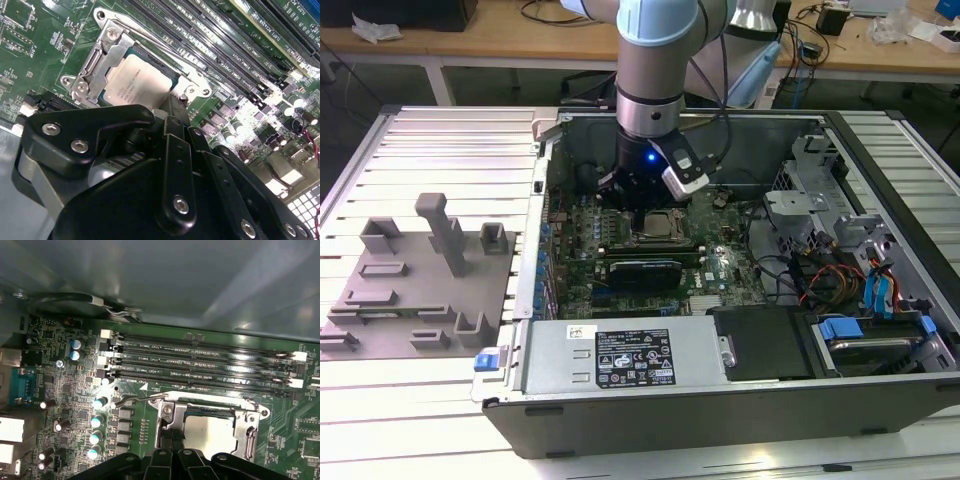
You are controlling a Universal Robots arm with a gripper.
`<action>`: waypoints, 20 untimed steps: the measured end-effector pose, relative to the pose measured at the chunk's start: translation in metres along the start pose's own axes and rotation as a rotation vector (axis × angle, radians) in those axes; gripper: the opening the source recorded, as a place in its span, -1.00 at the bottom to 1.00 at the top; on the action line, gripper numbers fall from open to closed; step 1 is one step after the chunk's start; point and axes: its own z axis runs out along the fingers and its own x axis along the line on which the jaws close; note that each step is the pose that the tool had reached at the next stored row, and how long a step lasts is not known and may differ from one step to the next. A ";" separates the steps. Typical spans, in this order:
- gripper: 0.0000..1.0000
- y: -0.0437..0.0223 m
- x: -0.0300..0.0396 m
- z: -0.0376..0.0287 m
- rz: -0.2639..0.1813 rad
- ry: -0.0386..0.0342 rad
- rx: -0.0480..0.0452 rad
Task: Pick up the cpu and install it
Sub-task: 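Close the cpu cover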
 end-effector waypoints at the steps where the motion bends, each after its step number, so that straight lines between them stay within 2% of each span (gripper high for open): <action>1: -0.79 -0.0001 0.0001 0.0002 0.001 0.0002 0.0001; 20: -0.79 -0.0021 0.0005 0.0034 0.000 0.0003 0.0003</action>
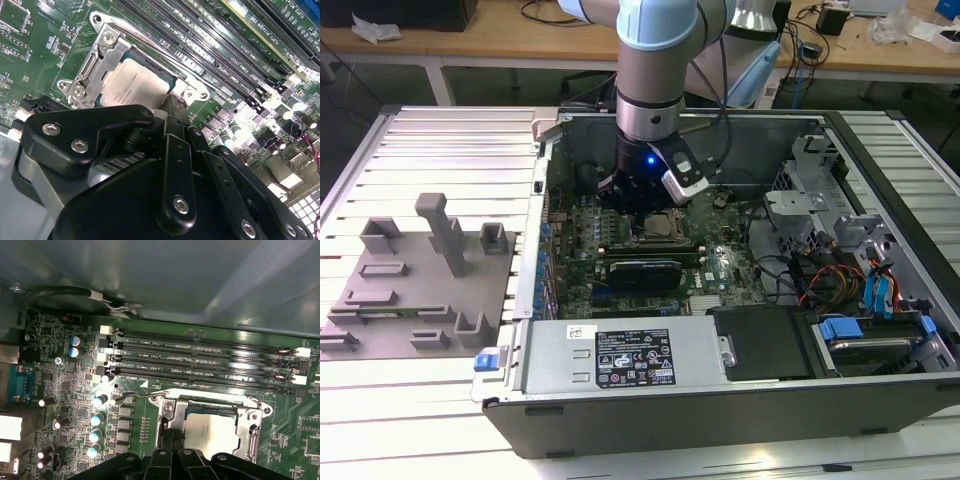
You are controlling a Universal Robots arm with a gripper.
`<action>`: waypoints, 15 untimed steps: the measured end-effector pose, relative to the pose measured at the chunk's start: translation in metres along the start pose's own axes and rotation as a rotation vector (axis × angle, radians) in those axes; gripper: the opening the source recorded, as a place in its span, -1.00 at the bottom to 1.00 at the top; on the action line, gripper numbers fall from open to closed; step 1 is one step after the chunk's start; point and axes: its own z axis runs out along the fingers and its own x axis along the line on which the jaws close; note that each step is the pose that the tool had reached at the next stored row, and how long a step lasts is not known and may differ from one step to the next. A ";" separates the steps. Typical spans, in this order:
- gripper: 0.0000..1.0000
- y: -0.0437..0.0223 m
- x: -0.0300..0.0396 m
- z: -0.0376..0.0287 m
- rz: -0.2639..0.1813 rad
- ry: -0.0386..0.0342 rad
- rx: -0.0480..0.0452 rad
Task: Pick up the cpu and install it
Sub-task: 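Close the cpu cover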
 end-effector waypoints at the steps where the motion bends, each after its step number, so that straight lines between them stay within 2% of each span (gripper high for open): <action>1: -0.79 0.0000 0.0000 0.0003 0.000 0.0001 0.0003; 5: -0.79 0.0001 0.0000 0.0003 0.000 -0.0002 -0.0001; 15: -0.79 -0.0001 0.0000 -0.0065 0.000 -0.0003 0.0002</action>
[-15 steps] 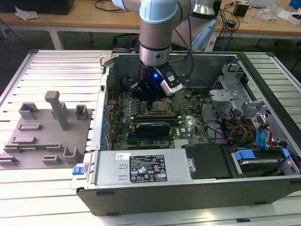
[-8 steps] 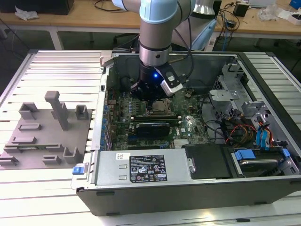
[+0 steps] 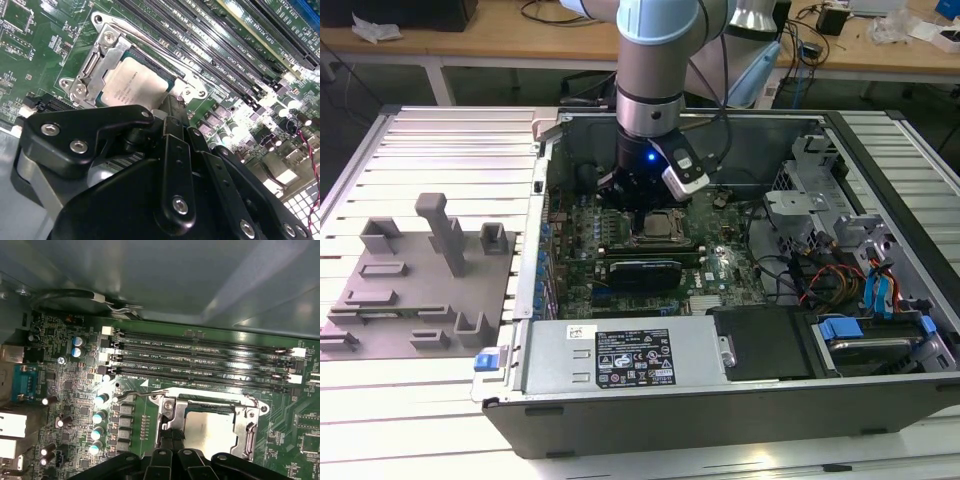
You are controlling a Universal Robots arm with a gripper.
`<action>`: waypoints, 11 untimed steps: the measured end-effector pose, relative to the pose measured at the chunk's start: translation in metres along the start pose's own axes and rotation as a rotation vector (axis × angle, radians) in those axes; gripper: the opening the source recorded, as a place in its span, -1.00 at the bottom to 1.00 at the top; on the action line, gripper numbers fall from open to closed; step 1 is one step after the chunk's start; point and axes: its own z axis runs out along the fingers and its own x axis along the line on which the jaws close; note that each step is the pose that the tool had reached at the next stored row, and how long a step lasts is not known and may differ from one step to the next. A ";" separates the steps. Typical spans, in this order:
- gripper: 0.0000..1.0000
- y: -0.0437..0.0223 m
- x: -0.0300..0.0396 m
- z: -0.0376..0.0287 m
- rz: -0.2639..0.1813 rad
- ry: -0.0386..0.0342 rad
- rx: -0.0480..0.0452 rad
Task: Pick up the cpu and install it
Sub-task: 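Close the cpu cover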
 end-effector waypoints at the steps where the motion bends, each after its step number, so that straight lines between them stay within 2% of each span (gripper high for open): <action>1: -0.79 0.0000 0.0000 0.0000 0.000 -0.0001 0.0000; 11: -0.79 -0.0021 0.0014 0.0062 0.000 -0.0014 0.0005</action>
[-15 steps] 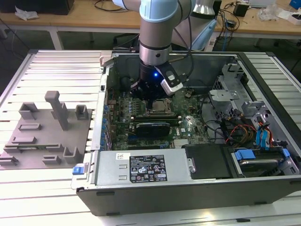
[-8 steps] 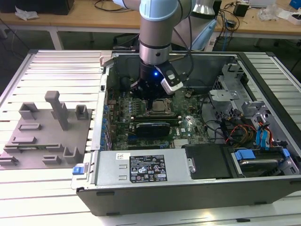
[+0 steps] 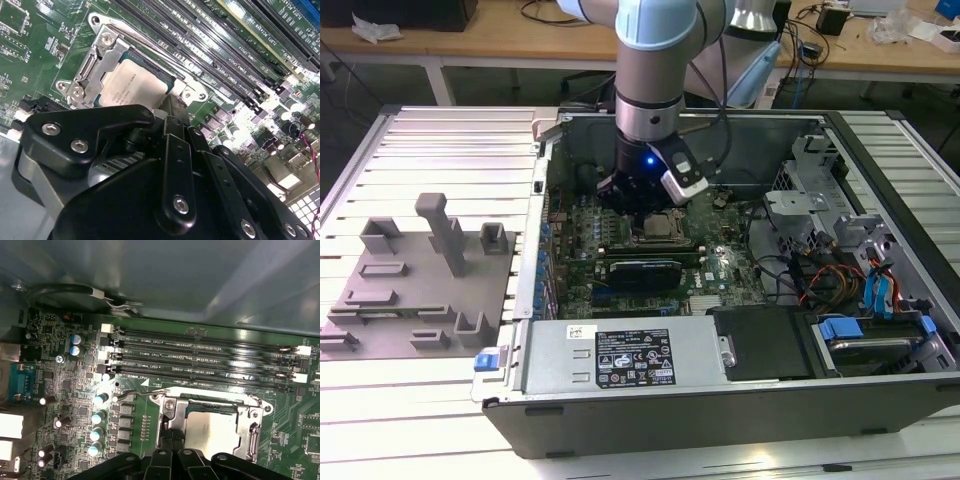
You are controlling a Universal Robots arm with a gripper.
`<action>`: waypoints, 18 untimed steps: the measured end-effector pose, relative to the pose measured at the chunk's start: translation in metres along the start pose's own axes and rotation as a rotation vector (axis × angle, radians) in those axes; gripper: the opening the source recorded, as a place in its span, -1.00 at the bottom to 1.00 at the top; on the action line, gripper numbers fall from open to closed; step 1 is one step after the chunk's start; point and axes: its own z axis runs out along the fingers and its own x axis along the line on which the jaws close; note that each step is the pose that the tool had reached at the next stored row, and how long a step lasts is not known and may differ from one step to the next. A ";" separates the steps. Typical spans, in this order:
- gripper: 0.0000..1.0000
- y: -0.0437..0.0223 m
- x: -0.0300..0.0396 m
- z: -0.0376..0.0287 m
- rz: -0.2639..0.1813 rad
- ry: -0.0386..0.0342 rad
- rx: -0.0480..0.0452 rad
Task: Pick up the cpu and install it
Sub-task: 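Close the cpu cover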
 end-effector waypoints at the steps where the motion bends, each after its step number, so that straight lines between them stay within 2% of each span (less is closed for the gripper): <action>1: -0.79 -0.0006 0.0001 0.0004 0.000 0.0000 0.0001; 8: -0.79 -0.0034 0.0006 0.0016 0.000 -0.0003 -0.0001; 12: -0.79 -0.0034 0.0004 -0.0019 0.000 -0.0013 -0.0011; 16: -0.79 -0.0038 0.0007 -0.0080 0.000 -0.0003 -0.0002; 18: -0.79 -0.0038 0.0006 -0.0080 0.000 -0.0007 -0.0004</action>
